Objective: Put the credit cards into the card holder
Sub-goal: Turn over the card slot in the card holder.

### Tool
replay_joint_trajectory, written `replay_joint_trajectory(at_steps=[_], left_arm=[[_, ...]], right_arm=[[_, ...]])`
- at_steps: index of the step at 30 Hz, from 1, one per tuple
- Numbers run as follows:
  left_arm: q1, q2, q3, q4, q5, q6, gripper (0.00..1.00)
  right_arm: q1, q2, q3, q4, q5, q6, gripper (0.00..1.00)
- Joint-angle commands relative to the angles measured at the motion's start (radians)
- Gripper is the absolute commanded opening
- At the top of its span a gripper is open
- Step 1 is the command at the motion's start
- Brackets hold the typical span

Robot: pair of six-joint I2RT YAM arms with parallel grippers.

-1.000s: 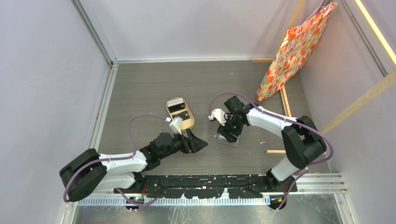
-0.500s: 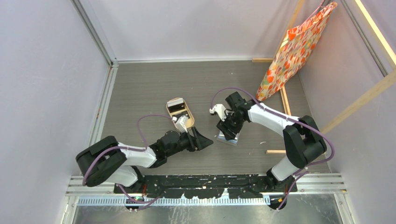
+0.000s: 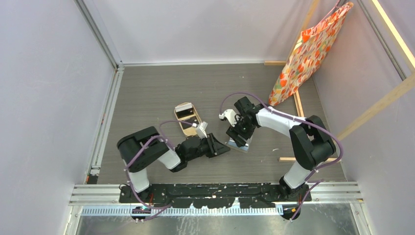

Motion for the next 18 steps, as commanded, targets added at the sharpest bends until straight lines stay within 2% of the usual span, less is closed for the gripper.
replay_joint_trajectory(at_steps=[1,7,18], left_arm=[[-0.006,0.119,0.059,0.186,0.032,-0.046,0.27],[-0.005,0.227,0.089,0.277,0.024,-0.098,0.24],[-0.003,0.224,0.105,0.241,-0.027,-0.095,0.25]], right_arm=[[-0.002,0.008,0.018,0.0,0.027,0.016,0.68],[-0.006,0.001,0.033,-0.012,0.005,0.035,0.51],[-0.073,-0.031,0.059,-0.048,-0.1,0.06,0.37]])
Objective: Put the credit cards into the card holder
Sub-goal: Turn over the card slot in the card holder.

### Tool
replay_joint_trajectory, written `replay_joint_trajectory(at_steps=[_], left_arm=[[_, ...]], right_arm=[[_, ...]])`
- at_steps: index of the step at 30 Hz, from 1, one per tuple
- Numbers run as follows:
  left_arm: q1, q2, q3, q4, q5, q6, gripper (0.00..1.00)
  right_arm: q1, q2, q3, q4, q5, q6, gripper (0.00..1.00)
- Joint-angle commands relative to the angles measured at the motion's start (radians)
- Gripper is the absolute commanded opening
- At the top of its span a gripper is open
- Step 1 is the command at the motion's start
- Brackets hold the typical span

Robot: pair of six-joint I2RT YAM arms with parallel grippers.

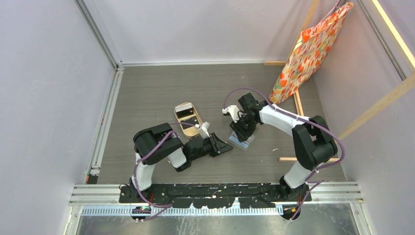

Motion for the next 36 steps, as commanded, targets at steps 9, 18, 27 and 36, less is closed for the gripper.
replay_joint_trajectory(at_steps=[9,18,27,36], left_arm=[[0.029,-0.011,0.089,-0.004,-0.047,-0.002,0.25],[0.052,0.03,0.149,-0.058,-0.044,-0.006,0.23],[0.063,0.041,0.196,-0.128,-0.032,0.008,0.25],[0.067,0.076,0.278,-0.266,-0.035,0.047,0.25]], right_arm=[[-0.081,-0.029,0.053,-0.055,-0.128,0.036,0.24],[-0.13,-0.034,0.068,-0.071,-0.168,0.054,0.15],[-0.132,-0.082,0.073,-0.063,-0.133,0.038,0.22],[-0.137,-0.097,0.046,0.026,0.09,0.068,0.06]])
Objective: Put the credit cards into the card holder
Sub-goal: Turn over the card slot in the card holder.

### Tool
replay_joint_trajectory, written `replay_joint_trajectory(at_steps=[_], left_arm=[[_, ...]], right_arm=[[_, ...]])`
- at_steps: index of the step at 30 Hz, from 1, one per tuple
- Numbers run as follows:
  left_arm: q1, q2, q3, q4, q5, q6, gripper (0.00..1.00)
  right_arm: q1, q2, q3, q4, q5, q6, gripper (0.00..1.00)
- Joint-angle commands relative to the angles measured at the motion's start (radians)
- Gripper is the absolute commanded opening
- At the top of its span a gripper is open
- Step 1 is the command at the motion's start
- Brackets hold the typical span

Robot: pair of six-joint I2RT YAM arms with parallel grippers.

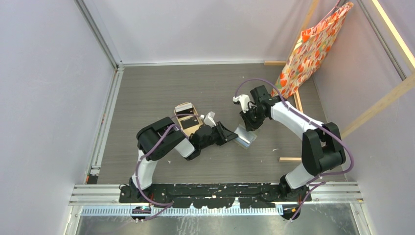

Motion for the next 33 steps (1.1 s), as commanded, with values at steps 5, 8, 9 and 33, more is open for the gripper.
replay_joint_trajectory(at_steps=[5,8,9,33], left_arm=[[0.022,0.027,0.053,-0.108,-0.008,0.067,0.26],[0.023,0.016,0.051,-0.102,-0.004,0.073,0.29],[0.023,0.01,0.052,-0.103,-0.001,0.075,0.31],[0.023,-0.046,0.035,-0.09,-0.014,0.032,0.43]], right_arm=[[-0.006,0.042,0.003,0.105,0.252,0.026,0.02],[-0.006,0.08,0.007,0.104,0.263,0.026,0.02],[-0.006,0.096,0.009,0.1,0.265,0.024,0.02],[-0.019,0.262,0.086,-0.079,0.019,0.01,0.02]])
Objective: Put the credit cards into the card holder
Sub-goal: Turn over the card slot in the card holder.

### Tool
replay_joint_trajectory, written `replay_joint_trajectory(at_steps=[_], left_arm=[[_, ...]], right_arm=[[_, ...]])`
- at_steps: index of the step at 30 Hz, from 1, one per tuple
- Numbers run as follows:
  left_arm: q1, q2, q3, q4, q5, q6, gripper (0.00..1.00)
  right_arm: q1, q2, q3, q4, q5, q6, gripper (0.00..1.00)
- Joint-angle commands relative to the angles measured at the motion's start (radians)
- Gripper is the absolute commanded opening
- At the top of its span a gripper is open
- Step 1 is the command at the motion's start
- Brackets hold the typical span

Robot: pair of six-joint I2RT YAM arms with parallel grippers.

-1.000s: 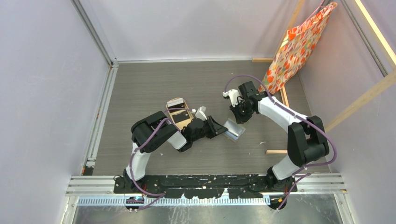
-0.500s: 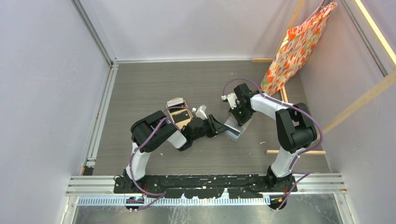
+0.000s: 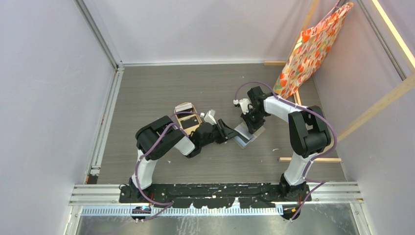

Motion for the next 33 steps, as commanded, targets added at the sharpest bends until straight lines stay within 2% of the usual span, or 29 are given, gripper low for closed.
replay_joint_trajectory(at_steps=[1,12,33], left_arm=[[0.005,-0.057,-0.012,-0.024,-0.038,-0.008,0.43],[0.009,-0.053,0.02,-0.073,-0.041,-0.046,0.43],[-0.005,-0.098,0.062,-0.019,0.123,-0.075,0.39]], right_arm=[[0.012,0.023,0.009,-0.064,-0.116,-0.004,0.02],[0.017,0.003,0.012,-0.085,-0.217,0.013,0.01],[0.002,-0.015,0.022,-0.073,-0.242,0.049,0.03]])
